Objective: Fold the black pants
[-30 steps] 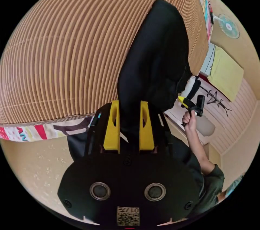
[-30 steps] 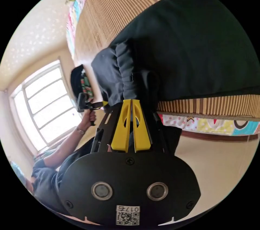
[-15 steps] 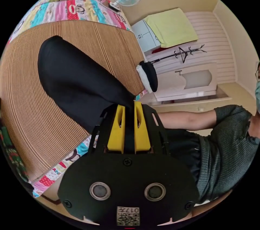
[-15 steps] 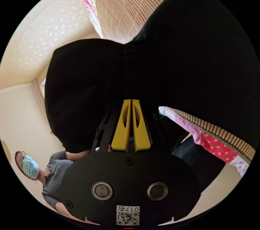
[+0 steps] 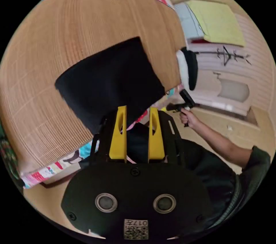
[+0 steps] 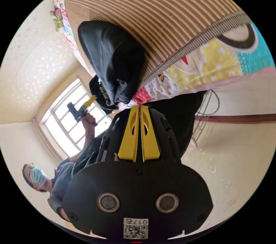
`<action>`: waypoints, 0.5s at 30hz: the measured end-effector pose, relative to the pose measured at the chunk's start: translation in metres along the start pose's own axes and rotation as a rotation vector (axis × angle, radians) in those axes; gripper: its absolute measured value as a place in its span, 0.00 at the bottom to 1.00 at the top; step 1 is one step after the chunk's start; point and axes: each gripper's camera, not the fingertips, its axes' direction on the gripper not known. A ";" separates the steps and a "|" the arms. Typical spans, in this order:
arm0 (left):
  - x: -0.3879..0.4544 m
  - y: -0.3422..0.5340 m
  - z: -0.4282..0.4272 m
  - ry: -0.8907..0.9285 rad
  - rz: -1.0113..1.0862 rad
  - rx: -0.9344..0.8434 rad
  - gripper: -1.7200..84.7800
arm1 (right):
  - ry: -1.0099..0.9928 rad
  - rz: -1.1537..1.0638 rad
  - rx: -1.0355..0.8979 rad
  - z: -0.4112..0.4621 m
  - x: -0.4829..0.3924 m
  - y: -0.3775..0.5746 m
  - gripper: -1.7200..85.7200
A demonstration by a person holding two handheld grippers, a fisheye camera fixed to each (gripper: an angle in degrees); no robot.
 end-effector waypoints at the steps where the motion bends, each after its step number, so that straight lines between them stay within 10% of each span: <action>1: -0.017 0.004 -0.005 -0.011 -0.069 0.023 0.18 | -0.083 -0.035 0.016 -0.002 0.004 0.002 0.05; 15: -0.110 0.041 0.080 0.783 -0.480 -0.308 0.11 | -0.443 -0.003 0.111 0.059 0.035 -0.043 0.38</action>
